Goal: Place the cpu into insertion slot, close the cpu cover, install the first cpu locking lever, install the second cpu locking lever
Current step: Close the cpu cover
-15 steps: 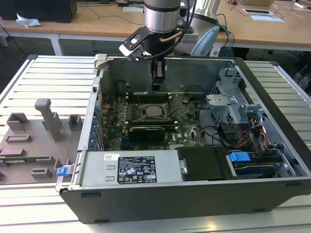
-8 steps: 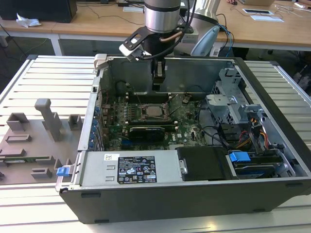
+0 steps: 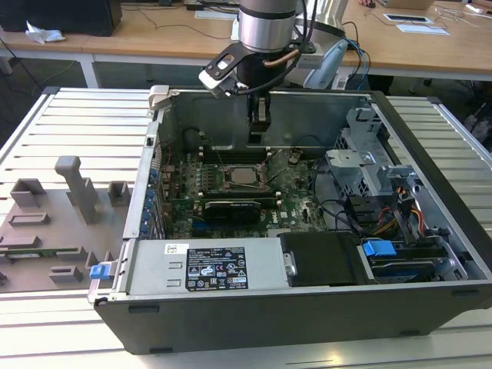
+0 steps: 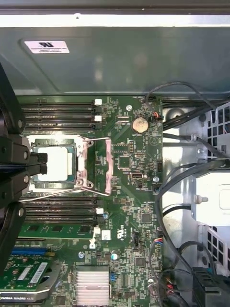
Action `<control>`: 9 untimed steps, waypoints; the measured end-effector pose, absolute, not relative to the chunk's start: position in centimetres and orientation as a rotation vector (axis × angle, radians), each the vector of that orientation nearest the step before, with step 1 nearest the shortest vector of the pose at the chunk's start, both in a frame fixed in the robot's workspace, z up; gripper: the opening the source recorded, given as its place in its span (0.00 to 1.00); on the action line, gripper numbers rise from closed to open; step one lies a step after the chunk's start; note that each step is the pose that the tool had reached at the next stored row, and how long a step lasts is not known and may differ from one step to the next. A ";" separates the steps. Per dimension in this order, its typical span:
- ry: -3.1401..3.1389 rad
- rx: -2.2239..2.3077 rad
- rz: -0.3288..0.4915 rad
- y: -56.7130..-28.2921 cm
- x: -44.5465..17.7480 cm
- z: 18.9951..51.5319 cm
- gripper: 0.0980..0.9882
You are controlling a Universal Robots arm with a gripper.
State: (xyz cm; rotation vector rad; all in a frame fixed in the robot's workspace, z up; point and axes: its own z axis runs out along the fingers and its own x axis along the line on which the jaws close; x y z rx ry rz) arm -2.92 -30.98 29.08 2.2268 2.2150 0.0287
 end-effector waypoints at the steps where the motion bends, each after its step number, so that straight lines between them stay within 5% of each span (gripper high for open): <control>1: 2.215 2.227 0.029 -31.0 -2.7 29.1 0.01; 9: 2.215 2.227 0.028 -31.0 -1.2 29.1 0.01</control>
